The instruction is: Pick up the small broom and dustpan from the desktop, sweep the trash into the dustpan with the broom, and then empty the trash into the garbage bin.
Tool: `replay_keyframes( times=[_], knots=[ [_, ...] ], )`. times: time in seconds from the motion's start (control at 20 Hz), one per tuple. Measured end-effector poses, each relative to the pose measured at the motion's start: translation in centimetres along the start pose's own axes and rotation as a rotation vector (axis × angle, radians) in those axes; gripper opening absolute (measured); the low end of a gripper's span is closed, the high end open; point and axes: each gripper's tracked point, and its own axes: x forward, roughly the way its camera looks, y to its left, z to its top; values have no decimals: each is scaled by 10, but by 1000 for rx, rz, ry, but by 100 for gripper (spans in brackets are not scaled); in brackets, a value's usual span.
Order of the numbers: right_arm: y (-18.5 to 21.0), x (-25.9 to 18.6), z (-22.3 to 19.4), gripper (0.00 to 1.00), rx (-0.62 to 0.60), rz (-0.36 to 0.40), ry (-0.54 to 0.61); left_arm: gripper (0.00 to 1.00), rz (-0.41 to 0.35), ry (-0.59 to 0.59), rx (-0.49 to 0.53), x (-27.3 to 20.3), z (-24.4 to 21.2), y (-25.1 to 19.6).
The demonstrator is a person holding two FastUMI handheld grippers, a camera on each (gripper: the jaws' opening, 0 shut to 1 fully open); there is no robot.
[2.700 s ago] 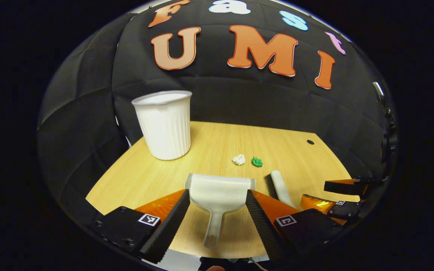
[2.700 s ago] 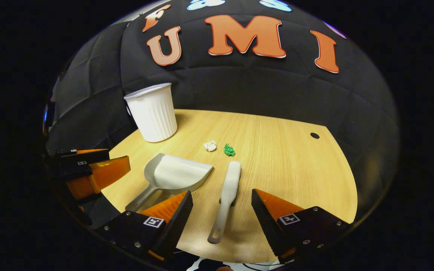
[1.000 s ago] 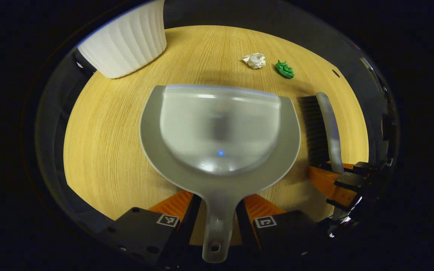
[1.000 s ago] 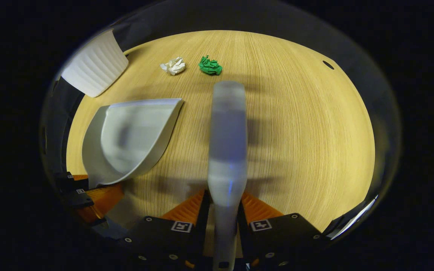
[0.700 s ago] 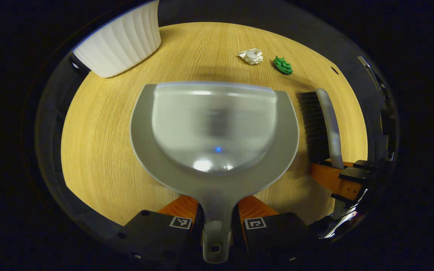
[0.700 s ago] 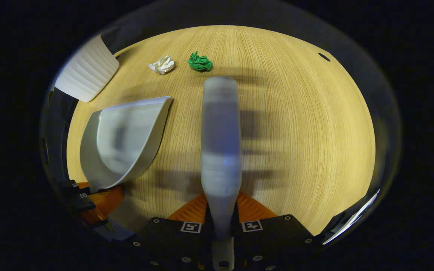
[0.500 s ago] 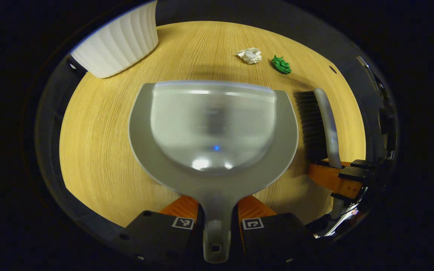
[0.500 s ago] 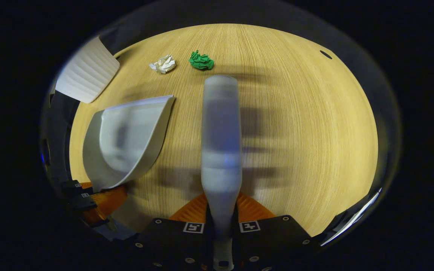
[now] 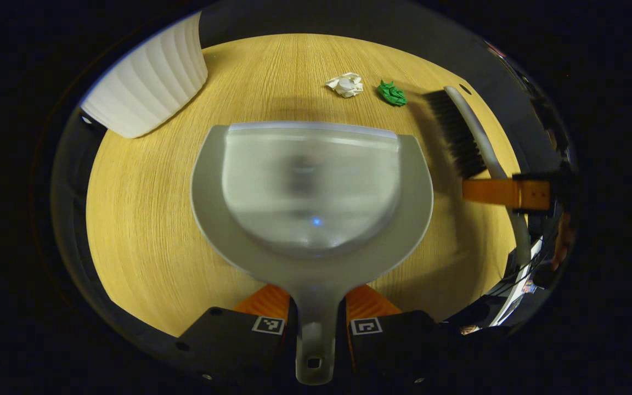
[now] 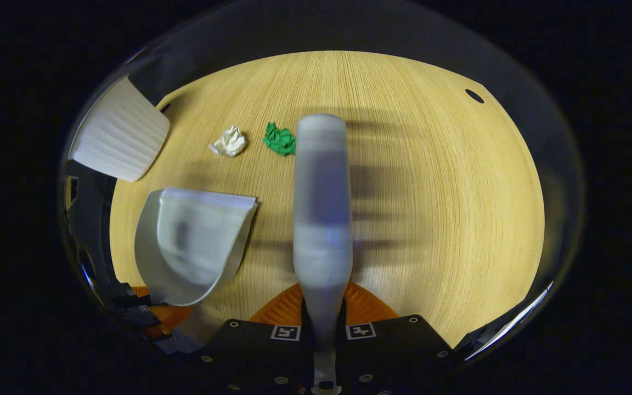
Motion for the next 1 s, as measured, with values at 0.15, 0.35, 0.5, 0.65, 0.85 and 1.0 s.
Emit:
replay_keyframes(
  times=[0.15, 0.35, 0.5, 0.65, 0.85, 1.0],
  knots=[
    [1, 7, 27, 15, 11, -1, -15, 29, -6, 8, 28, 1, 4, 4],
    [-2, 20, 46, 15, 5, -12, -15, 29, -12, 16, 68, 0, 8, 9],
    [-2, 22, 69, 15, 20, -1, -26, 29, -18, 27, 92, -1, 6, 12],
    [0, 29, 90, 15, 5, 4, -33, 29, -16, 35, 102, -3, 6, 17],
    [-3, 41, 98, 15, -47, 2, 4, 29, -18, 44, 131, -1, 8, 22],
    [2, 49, 99, 15, -112, 24, 35, 29, -17, 51, 159, 0, 11, 25]
  ],
)
